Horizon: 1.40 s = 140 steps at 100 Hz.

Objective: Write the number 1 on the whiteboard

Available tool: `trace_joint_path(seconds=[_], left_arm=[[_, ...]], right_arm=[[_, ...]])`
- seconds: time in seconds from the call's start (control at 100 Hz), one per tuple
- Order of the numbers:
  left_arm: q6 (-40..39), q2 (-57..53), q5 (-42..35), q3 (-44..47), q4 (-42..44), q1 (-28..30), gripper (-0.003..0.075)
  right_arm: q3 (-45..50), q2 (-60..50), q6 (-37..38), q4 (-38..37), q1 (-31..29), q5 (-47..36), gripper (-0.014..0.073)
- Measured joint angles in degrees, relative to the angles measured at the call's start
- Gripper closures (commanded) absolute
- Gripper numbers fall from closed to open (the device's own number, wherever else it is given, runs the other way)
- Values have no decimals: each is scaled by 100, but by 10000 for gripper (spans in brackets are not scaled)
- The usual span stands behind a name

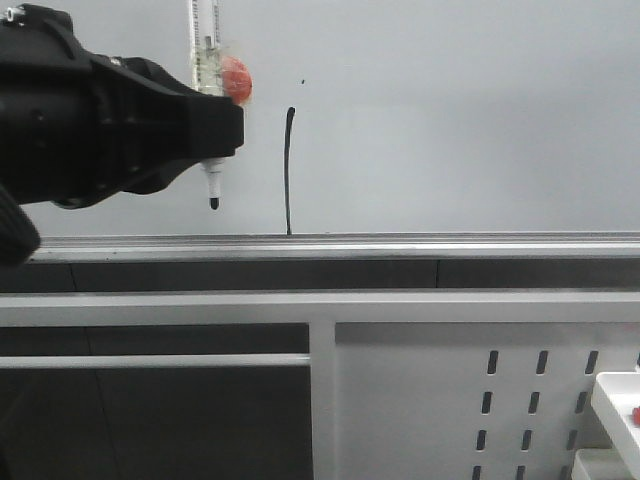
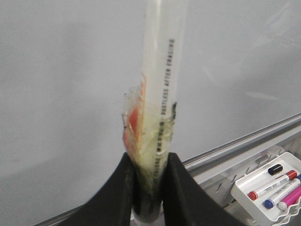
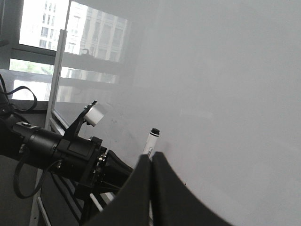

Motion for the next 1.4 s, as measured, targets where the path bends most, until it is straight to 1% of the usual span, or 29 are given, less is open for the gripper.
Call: trace_joint_path(seconds=[0.15,0.32,0.47,0.69,0.93,1.4], left_arm=[[0,94,-23,-47,-68,0,740],[0,118,-152,-47,-518,0,740],[0,117,-160,-115,-670,0,740],[114,192,157,-349,-725,0,740],[150,426,325,-391,-1353,0,740],[297,449,325,-400,-1394,11,740]], right_arm=[[0,0,0,353,0,-15,663],[0,0,0,992,0,-50,663],[0,0,0,1416,0,-91,663],[0,0,0,1516,0,-91,663],[0,0,0,1772,0,-91,663],[0,0,0,1813,0,418,663]])
